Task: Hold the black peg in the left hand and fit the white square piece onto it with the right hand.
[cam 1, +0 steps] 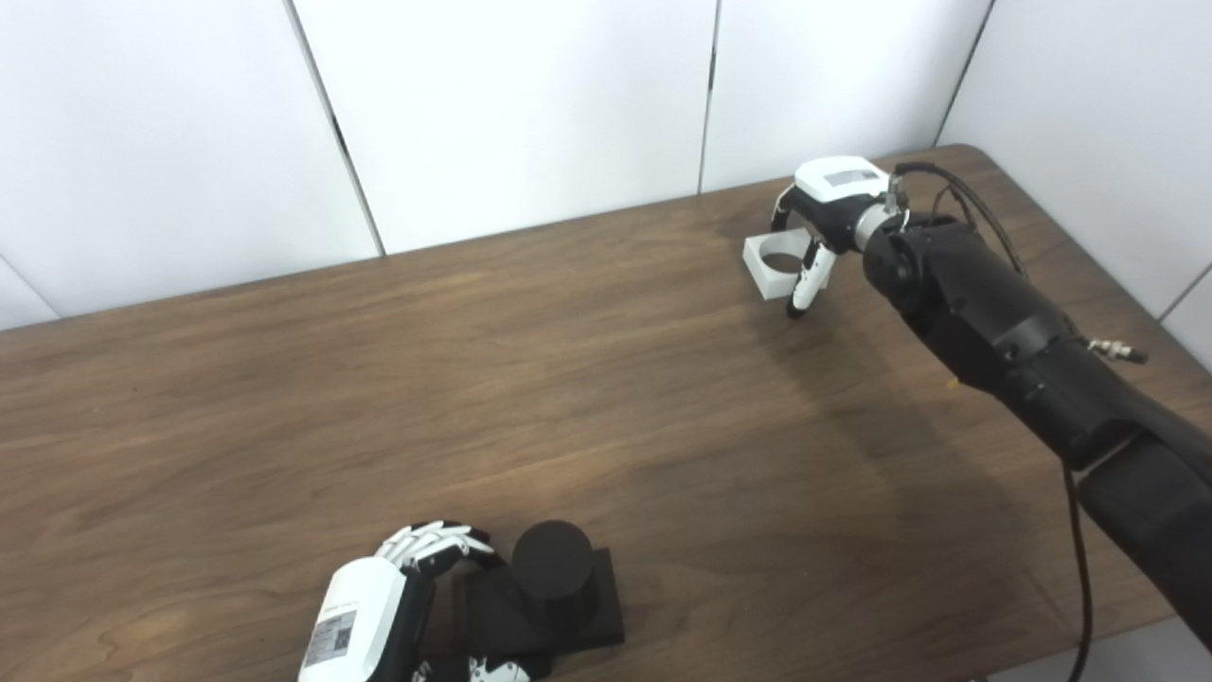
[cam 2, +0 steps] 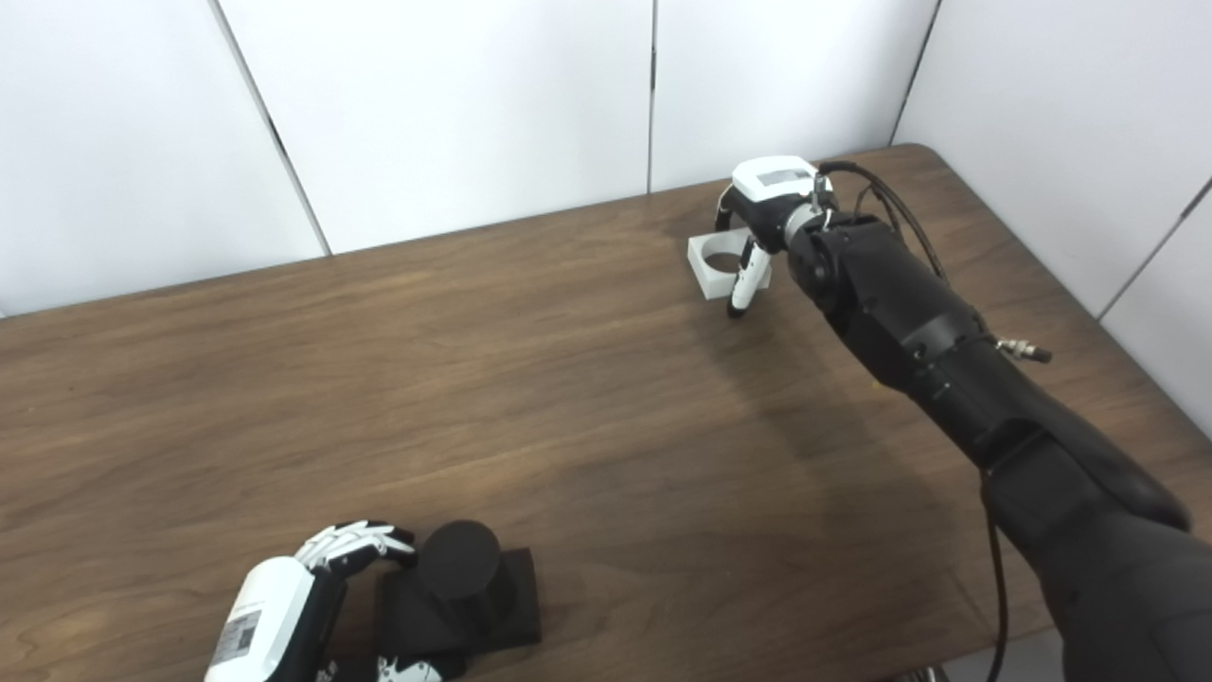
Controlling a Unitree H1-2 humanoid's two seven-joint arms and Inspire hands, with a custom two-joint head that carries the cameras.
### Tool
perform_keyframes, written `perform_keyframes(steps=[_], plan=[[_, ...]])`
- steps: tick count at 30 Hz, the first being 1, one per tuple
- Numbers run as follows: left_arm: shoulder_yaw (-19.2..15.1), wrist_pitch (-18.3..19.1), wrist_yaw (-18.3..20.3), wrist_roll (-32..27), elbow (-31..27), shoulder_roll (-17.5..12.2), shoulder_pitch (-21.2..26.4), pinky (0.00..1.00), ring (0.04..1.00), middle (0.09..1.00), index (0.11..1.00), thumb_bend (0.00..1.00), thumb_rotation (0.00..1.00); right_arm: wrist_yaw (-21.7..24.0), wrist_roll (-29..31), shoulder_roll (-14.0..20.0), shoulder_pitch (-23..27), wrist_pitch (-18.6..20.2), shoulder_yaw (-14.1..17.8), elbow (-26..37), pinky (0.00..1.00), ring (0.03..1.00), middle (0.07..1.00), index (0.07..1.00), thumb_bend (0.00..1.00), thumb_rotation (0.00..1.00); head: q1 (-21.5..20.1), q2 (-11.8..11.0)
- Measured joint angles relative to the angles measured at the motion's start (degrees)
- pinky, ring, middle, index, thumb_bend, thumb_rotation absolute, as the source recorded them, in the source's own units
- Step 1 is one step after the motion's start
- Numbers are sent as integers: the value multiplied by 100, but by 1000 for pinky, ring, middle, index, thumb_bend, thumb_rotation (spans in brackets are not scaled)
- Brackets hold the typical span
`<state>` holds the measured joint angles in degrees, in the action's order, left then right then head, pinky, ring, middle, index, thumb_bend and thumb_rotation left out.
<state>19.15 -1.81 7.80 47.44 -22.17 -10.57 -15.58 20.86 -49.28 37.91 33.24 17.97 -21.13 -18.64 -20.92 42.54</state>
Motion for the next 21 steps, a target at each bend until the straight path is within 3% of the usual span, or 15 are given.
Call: perform_keyframes(steps=[5, 6, 9, 21], plan=[[2, 21, 5, 7, -11, 8, 0, 849, 817, 745, 485, 520, 44, -2, 2, 0, 0, -41, 5, 1, 741, 897, 833, 623, 754, 176, 9, 0], [3, 23, 6, 9, -14, 11, -1, 848, 816, 745, 485, 520, 44, -2, 8, 0, -1, -52, 8, 1, 728, 890, 819, 546, 617, 157, 9, 9], [4, 32, 7, 20, -20, 15, -6, 850, 817, 746, 485, 520, 44, -3, 80, 0, -3, -104, 26, 3, 709, 867, 792, 495, 533, 138, 9, 9], [22, 94, 9, 95, -30, 31, -10, 848, 816, 746, 485, 520, 45, -141, 219, 0, -83, -295, 141, 13, 696, 822, 744, 486, 521, 127, 61, 0]])
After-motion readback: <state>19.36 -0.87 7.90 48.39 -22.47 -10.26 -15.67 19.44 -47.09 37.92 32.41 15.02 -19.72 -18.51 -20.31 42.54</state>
